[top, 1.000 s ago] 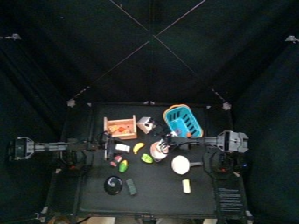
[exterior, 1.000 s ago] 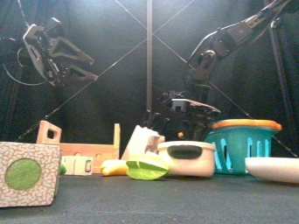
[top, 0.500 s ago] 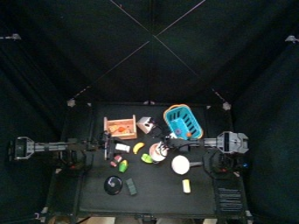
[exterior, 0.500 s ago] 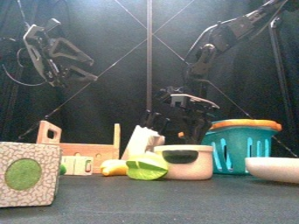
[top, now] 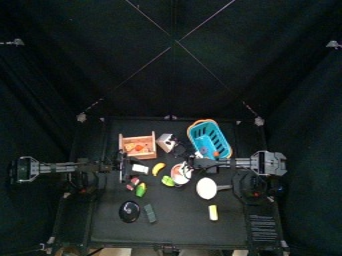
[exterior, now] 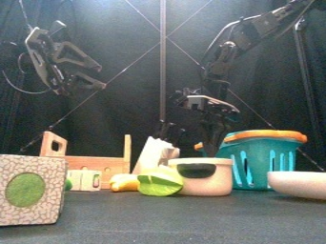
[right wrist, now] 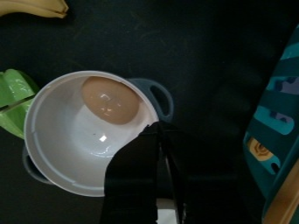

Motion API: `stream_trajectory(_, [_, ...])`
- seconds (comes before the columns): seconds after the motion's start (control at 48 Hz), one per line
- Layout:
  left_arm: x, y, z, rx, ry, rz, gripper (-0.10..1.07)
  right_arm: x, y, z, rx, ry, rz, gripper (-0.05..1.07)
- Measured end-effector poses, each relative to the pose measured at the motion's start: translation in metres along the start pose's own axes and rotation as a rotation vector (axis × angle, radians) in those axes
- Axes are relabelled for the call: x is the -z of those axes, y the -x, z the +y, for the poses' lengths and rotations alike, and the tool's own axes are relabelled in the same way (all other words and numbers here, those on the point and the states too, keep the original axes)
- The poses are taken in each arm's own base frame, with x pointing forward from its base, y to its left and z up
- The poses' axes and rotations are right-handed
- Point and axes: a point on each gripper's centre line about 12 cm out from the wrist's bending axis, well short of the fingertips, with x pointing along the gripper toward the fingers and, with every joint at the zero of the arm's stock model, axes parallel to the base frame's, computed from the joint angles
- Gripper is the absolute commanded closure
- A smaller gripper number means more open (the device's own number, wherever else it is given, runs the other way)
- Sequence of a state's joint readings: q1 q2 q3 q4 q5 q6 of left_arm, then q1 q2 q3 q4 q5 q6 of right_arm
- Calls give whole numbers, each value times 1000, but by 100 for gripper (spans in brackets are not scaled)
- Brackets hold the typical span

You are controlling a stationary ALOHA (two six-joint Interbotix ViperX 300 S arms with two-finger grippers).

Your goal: Grab pot

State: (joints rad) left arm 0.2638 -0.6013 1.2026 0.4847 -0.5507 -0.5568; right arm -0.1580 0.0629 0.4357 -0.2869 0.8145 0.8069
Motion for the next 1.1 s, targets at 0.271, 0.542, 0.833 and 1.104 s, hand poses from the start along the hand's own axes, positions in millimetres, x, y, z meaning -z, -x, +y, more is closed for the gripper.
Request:
stream_trajectory(0.271, [0,0,0,0,2,0,8,1,2,4,5,27,-11,46])
stream_trajectory(0.542, [1,0,0,0,-1,3,8,-7,6,7,10,55,-48,26])
stream_trajectory(0.833, [2,1,0,-1,0,5,8,-3,-12,8,40,64,-8,27])
stream_trajectory(1.104, [3,1,0,-3,2,7,8,-1,-23,8,52,74,7,27])
